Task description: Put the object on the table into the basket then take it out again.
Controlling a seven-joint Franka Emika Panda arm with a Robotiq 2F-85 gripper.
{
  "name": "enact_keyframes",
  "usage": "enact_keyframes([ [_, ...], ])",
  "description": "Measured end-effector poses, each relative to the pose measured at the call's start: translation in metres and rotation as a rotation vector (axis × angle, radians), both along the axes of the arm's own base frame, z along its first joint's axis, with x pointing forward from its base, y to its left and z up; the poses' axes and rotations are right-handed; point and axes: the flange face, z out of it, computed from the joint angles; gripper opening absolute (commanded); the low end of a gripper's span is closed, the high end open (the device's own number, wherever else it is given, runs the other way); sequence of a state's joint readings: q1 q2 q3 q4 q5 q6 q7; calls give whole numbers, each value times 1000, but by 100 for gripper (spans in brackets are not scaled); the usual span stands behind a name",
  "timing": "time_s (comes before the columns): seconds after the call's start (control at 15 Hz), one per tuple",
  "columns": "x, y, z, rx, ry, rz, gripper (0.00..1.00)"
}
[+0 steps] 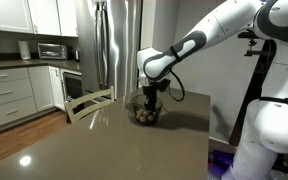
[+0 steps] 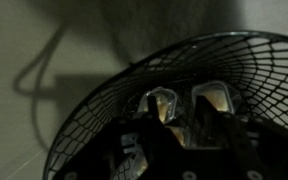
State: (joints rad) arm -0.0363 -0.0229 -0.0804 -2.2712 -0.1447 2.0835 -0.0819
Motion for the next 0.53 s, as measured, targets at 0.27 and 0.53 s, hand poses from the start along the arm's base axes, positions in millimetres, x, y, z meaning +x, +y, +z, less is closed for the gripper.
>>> enact_keyframes([
  [0.27, 0, 0, 0, 0, 1, 0, 0],
  [0.53, 1, 0, 0, 0, 1, 0, 26],
])
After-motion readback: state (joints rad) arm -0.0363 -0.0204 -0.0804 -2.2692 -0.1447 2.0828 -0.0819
